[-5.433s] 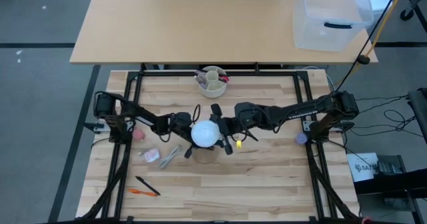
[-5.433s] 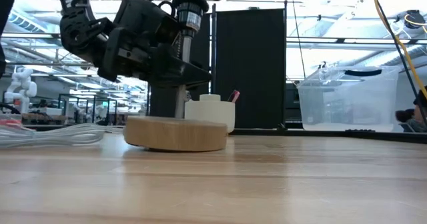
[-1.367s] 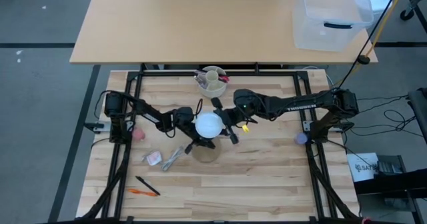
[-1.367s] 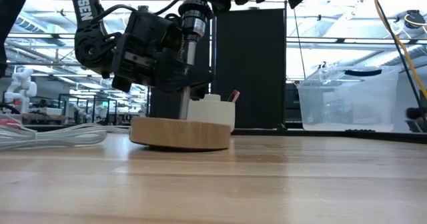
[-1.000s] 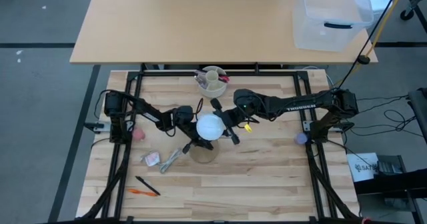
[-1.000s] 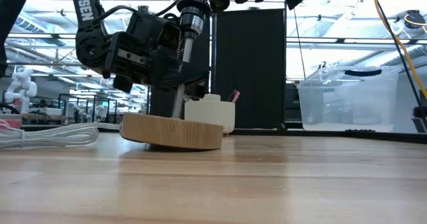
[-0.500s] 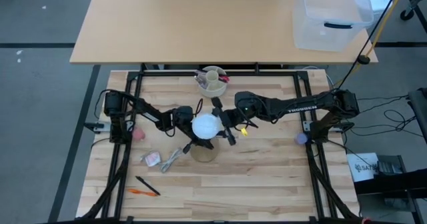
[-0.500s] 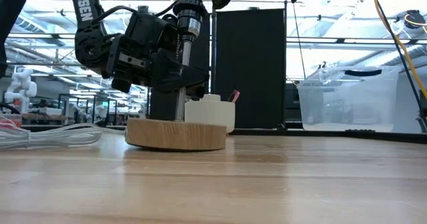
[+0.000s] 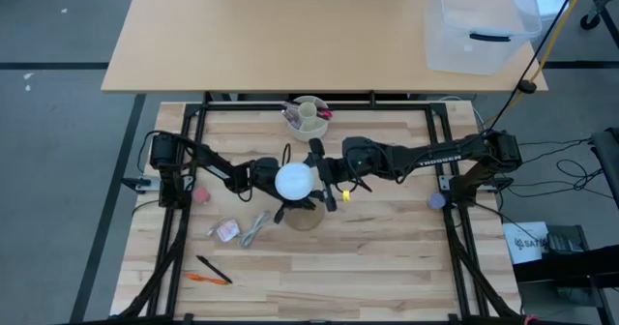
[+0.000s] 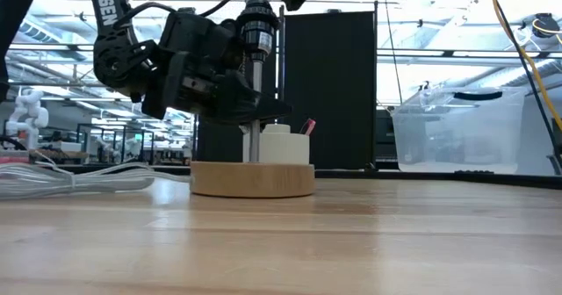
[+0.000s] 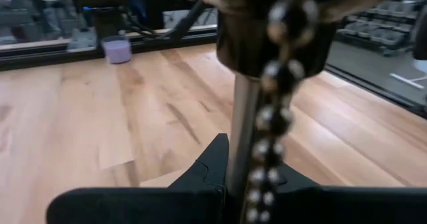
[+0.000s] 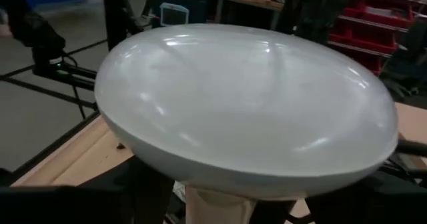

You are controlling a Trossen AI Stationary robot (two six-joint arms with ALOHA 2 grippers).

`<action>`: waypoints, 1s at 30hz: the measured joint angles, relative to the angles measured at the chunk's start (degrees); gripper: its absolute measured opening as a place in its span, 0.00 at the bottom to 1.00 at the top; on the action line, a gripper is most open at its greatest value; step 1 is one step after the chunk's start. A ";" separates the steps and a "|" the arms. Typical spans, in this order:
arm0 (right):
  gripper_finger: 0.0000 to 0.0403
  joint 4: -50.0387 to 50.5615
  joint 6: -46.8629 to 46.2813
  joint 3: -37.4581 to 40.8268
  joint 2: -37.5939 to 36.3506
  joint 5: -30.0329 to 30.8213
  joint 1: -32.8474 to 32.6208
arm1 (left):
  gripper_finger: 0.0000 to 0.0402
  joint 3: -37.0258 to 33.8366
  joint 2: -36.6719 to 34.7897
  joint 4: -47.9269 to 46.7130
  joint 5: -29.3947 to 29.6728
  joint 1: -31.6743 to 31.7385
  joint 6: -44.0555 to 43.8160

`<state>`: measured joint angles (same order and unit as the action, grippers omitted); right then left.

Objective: Screw lightbulb
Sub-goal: Remove the lightbulb from the wooden lamp

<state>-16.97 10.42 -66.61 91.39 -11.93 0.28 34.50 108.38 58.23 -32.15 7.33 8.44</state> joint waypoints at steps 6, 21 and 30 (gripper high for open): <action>0.68 -0.87 -0.23 0.02 0.31 5.05 -1.35 | 0.06 0.00 0.00 0.68 5.14 -0.01 -0.78; 0.67 -1.25 -0.13 0.06 0.55 17.53 -2.67 | 0.06 0.13 0.00 0.90 11.74 0.17 -3.38; 0.65 -2.80 3.34 0.15 0.66 17.86 -3.02 | 0.06 0.22 0.00 0.62 10.96 0.20 -3.05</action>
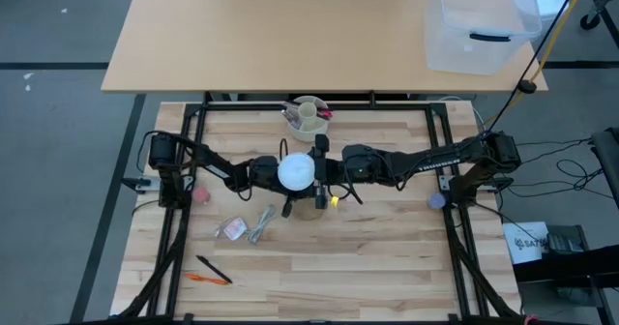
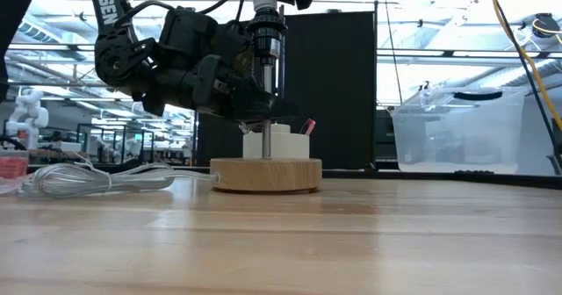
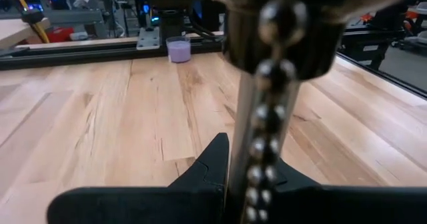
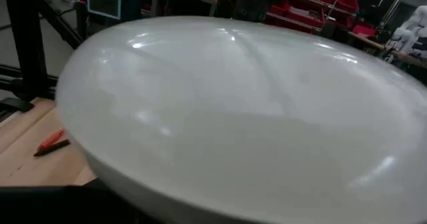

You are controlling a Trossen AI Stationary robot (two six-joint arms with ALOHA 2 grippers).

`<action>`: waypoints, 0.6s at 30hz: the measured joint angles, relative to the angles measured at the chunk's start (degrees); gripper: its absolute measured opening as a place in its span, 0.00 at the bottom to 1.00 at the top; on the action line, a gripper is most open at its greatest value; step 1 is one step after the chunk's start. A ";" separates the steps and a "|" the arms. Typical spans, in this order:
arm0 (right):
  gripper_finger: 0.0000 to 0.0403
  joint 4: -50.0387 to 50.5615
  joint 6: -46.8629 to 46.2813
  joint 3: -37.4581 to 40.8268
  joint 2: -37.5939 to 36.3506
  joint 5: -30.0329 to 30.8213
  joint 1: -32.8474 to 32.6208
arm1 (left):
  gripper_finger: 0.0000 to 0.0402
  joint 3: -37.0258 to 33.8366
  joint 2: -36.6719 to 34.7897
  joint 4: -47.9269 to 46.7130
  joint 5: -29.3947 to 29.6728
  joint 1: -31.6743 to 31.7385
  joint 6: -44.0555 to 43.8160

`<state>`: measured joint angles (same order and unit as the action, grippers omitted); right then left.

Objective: Screw lightbulb
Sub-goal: Remove the lightbulb from the wooden lamp

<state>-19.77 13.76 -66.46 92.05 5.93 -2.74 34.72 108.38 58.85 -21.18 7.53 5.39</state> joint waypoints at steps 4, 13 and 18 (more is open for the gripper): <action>0.62 0.54 0.41 0.00 0.00 -0.30 0.00 | 0.06 0.00 0.00 -0.04 -2.36 0.02 -0.01; 0.54 1.52 0.75 0.00 0.09 -4.61 0.34 | 0.06 0.09 0.05 -0.71 -14.48 -0.05 0.70; 0.50 1.98 0.00 0.00 0.09 -8.01 1.08 | 0.06 0.07 0.07 -1.07 -18.38 -0.04 0.78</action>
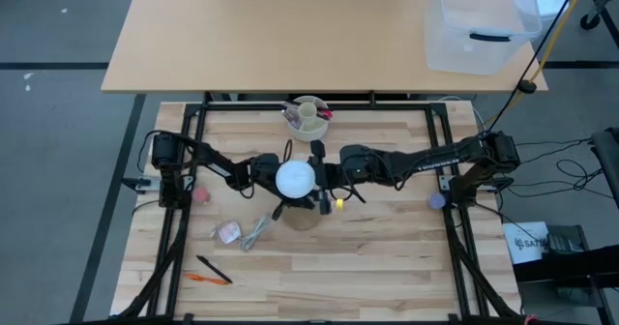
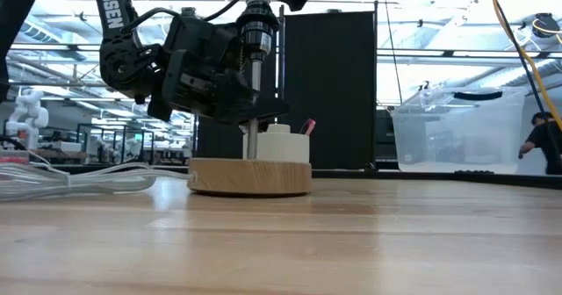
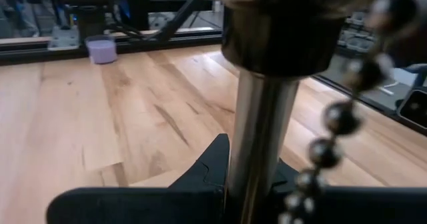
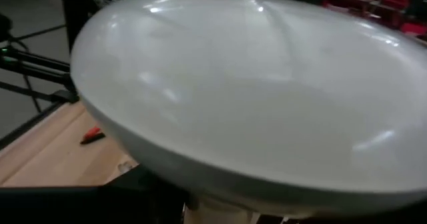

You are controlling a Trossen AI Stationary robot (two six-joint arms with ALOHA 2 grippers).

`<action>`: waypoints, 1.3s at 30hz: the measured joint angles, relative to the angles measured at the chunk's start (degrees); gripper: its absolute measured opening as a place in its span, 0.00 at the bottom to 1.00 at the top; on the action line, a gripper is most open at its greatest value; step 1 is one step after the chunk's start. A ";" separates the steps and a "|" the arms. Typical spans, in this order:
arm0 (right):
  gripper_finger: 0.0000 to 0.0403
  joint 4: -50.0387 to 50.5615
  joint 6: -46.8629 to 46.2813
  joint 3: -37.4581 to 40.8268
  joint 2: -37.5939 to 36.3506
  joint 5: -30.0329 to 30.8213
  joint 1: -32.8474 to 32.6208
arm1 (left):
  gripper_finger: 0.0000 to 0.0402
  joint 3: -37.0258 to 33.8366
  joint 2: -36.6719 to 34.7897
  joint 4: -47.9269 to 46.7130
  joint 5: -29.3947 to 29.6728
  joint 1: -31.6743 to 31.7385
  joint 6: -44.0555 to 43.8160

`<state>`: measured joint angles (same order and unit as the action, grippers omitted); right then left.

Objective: Screw lightbulb
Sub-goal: Remove the lightbulb from the wooden lamp

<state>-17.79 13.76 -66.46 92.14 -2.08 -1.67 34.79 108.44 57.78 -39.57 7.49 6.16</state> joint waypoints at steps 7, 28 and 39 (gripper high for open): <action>0.47 0.01 0.25 0.00 0.00 -6.30 1.45 | 0.06 -0.02 0.00 -0.05 -4.43 -0.10 0.14; 0.49 -0.01 3.67 0.00 0.24 -23.09 5.40 | 0.06 -0.17 -0.02 -0.08 -4.87 -1.27 3.36; 0.65 -0.44 -0.12 -0.13 0.09 -15.65 2.82 | 0.06 -0.22 -0.09 -0.86 3.60 -1.36 3.21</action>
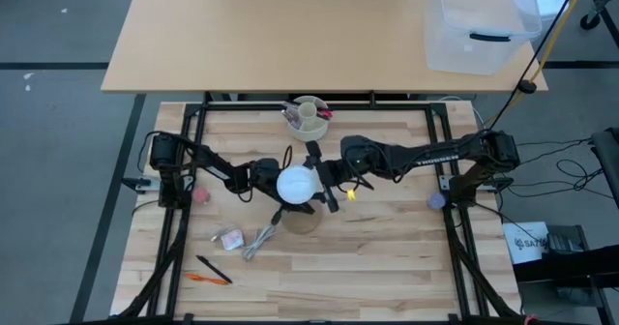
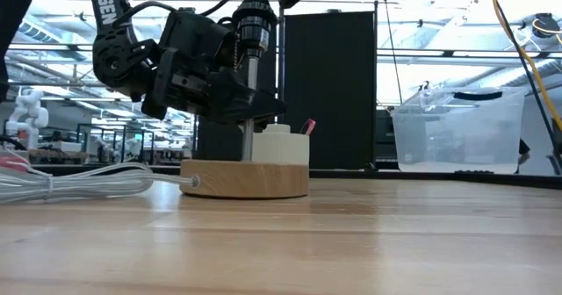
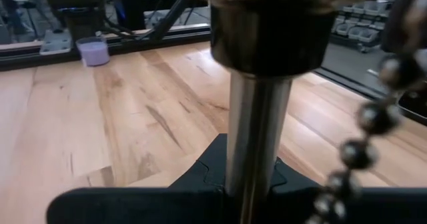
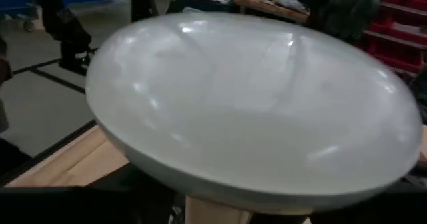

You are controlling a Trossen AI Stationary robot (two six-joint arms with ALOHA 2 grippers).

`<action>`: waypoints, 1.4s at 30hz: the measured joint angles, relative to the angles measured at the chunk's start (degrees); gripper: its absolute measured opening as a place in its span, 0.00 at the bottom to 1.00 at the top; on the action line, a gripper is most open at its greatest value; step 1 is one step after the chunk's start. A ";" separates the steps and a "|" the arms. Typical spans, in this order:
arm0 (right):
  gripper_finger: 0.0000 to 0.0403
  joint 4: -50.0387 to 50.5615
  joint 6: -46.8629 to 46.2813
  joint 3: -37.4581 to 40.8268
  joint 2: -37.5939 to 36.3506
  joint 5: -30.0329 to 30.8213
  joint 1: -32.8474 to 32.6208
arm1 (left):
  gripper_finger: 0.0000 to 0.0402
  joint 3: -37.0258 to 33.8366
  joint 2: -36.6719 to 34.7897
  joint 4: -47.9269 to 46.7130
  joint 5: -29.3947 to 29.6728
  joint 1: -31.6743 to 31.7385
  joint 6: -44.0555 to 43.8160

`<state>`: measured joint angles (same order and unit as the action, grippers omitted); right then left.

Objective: Screw lightbulb
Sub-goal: Remove the lightbulb from the wooden lamp

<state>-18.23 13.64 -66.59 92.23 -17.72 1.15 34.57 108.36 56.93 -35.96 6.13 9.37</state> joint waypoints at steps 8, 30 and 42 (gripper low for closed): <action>0.67 -1.27 0.53 -0.09 -0.01 2.36 -1.77 | 0.05 0.02 0.00 0.44 4.29 0.07 -0.21; 0.65 -2.10 -0.36 0.02 0.19 -7.63 1.09 | 0.06 0.22 0.07 -0.24 -8.33 -0.59 0.49; 0.72 -2.10 -7.07 -0.42 0.21 -4.69 1.03 | 0.06 0.14 0.04 -0.65 -6.56 -0.37 0.41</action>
<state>-20.33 6.57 -67.01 92.44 -22.41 2.19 34.71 108.40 56.28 -42.52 5.76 9.78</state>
